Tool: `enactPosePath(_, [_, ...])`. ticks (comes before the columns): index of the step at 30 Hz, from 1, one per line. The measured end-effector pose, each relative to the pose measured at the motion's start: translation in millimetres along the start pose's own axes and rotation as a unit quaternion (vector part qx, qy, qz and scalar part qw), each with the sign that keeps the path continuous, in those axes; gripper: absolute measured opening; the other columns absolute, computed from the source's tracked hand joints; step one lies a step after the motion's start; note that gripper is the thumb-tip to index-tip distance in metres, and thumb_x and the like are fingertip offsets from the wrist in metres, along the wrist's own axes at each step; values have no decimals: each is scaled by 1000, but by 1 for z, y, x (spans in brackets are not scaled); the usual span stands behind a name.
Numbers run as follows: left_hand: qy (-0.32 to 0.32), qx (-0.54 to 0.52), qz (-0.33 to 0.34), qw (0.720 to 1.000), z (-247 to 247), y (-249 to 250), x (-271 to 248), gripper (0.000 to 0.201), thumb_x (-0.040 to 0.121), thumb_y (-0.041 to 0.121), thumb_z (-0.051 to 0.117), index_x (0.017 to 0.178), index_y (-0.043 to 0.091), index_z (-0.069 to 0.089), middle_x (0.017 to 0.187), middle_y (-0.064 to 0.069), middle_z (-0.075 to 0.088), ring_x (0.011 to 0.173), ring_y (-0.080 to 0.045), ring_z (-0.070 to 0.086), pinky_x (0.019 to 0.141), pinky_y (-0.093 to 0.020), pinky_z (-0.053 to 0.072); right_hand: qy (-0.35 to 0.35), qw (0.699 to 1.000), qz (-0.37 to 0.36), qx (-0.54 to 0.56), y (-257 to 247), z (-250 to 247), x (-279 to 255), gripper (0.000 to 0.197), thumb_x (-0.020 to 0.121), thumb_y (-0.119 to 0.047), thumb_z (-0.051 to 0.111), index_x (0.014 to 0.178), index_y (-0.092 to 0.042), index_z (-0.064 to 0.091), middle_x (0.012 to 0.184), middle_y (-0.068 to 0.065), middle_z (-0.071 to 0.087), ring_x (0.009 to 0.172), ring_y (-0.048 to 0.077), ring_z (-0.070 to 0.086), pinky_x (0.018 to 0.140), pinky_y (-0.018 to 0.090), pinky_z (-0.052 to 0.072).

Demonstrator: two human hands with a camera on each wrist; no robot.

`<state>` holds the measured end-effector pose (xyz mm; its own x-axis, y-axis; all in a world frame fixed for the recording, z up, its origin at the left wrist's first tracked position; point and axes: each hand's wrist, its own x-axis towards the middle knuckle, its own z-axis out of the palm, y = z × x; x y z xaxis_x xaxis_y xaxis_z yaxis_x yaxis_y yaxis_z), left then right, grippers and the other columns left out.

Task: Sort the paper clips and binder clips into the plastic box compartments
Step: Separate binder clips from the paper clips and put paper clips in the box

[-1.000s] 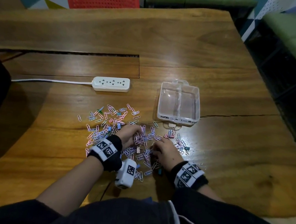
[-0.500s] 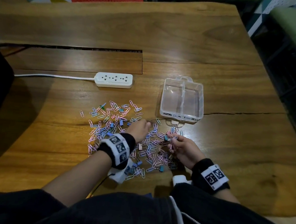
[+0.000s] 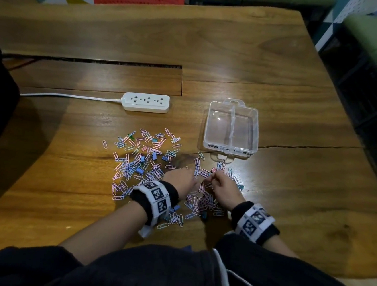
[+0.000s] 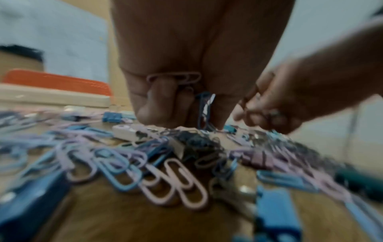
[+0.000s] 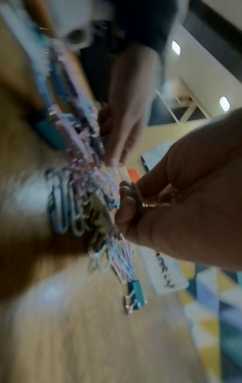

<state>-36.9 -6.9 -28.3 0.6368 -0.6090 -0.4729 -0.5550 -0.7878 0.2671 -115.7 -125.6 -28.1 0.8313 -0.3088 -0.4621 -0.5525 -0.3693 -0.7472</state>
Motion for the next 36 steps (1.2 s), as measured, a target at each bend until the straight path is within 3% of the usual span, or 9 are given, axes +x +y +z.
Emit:
enactPosePath(4, [-26,-314,-37,948,-6,-18,-5,25,97,26,35,87,10,51,81,-4,52,67,-15,45,66,-30,41,-9,969,-73,-235,9,12,-3,28,89,-32,48,109,-12,49,117,10,49,105,20,46,92,32,42])
enactPosePath(8, [-87,-660,-90,741,-11,-34,-14,23,89,12,34,68,15,39,54,5,41,38,-6,29,33,-14,21,-49,940,-96,-324,9,15,-5,59,69,-53,65,114,-20,44,117,3,47,109,19,41,96,34,39])
enactPosePath(11, [-103,-725,-75,677,-9,-38,-18,20,87,11,31,69,13,38,47,5,45,32,-6,30,29,-14,20,-54,935,-120,-330,7,17,-6,40,81,-41,58,109,-15,49,114,5,49,108,19,43,95,32,38])
enactPosePath(15, [-106,-644,-83,753,-7,-31,-22,28,91,19,33,64,16,42,52,4,40,34,-5,29,32,-15,20,-61,929,-125,-342,5,16,-4,28,90,-31,47,106,-8,52,112,7,49,106,20,42,95,30,36])
enactPosePath(20, [-72,-319,-16,945,-3,-12,-34,34,98,30,34,70,15,45,62,5,37,54,-8,33,54,-23,32,-41,977,-97,-185,3,5,-10,17,92,-21,45,75,-20,44,92,0,42,89,14,39,85,27,38])
enactPosePath(22, [-100,-270,5,958,1,-6,-36,26,100,25,29,87,11,48,70,5,41,60,-7,37,58,-22,35,-28,999,-45,-5,5,-3,-12,22,90,-19,49,69,-21,44,82,-1,50,82,17,48,72,26,42])
enactPosePath(27, [-67,-221,18,973,10,12,-32,25,100,24,29,101,9,49,92,-3,50,85,-22,52,76,-32,41,0,953,49,298,13,-25,-21,28,85,1,51,61,-12,43,64,4,53,42,2,50,40,12,37])
enactPosePath(31, [8,-64,64,996,12,30,-22,36,97,40,31,105,9,47,95,-4,55,82,-19,51,80,-32,49,-17,935,71,348,21,-34,-26,27,82,7,51,64,-12,43,57,1,55,47,10,42,40,15,32])
enactPosePath(36, [-18,-23,74,997,21,32,-11,51,84,49,53,120,14,43,121,-8,55,106,-24,55,89,-38,48,-27,944,92,314,28,-36,-34,23,85,10,41,88,-10,51,64,5,51,52,12,40,43,18,29])
